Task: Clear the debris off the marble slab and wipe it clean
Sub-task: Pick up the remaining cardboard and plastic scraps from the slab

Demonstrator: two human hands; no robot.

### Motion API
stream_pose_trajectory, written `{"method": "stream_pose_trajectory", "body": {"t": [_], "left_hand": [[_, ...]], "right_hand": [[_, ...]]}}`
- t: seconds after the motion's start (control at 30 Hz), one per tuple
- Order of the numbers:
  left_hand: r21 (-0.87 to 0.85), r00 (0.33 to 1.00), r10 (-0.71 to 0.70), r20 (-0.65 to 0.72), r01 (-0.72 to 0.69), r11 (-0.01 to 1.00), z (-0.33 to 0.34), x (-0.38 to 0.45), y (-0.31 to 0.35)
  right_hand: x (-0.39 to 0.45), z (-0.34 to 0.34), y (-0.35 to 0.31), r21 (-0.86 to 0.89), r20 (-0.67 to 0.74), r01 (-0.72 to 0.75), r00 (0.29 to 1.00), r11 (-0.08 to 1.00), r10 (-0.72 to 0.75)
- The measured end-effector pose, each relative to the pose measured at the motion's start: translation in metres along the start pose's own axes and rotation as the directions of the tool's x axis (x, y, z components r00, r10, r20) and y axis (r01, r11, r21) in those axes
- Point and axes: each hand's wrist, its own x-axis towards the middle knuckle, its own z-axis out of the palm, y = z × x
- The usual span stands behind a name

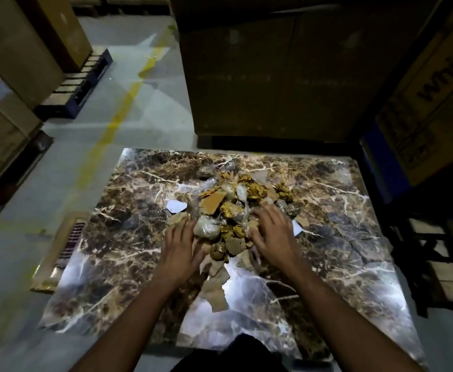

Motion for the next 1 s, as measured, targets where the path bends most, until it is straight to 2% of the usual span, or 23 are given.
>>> {"method": "stream_pose_trajectory", "body": {"t": [0.07,0.13,0.23,0.37,0.43,0.57,0.77,0.9,1.0], "left_hand": [[-0.055,0.999,0.039,-0.030,-0.040,0.998,-0.010,0.030,-0.012],[-0.084,0.998,0.044,-0.042,-0.047,0.995,-0.014,0.059,-0.019],[-0.068,0.998,0.043,0.049,-0.039,0.997,-0.009,0.098,-0.024],[-0.208,0.979,0.004,0.201,0.038,0.977,0.010,0.128,-0.014],[-0.238,0.973,-0.010,0.233,0.067,0.969,0.021,0.130,-0.005],[-0.240,0.990,-0.018,0.137,0.051,0.970,0.040,0.118,0.008],[-0.322,0.995,-0.102,0.013,0.101,0.941,0.058,0.105,0.019],[-0.426,0.985,-0.136,-0.109,0.077,0.902,0.071,0.101,0.018],[-0.520,0.971,-0.168,-0.169,0.057,0.852,0.073,0.098,0.023]], "right_hand": [[0.025,-0.003,0.001,0.007,-0.074,-0.036,0.997,0.999,0.037],[0.048,-0.004,0.005,0.010,-0.071,-0.080,0.994,0.997,0.081],[0.077,0.002,0.017,-0.034,0.017,-0.138,0.990,0.990,0.139],[0.101,0.013,0.031,-0.018,0.120,-0.227,0.966,0.974,0.228],[0.110,0.018,0.034,-0.053,0.189,-0.210,0.958,0.976,0.217],[0.109,0.029,0.023,-0.046,0.300,-0.131,0.944,0.990,0.139],[0.066,0.058,0.003,0.091,0.152,-0.149,0.979,0.985,0.135],[0.060,0.067,-0.012,0.170,0.176,-0.187,0.972,0.968,0.156],[0.061,0.066,-0.016,0.263,0.125,-0.177,0.981,0.948,0.149]]}}
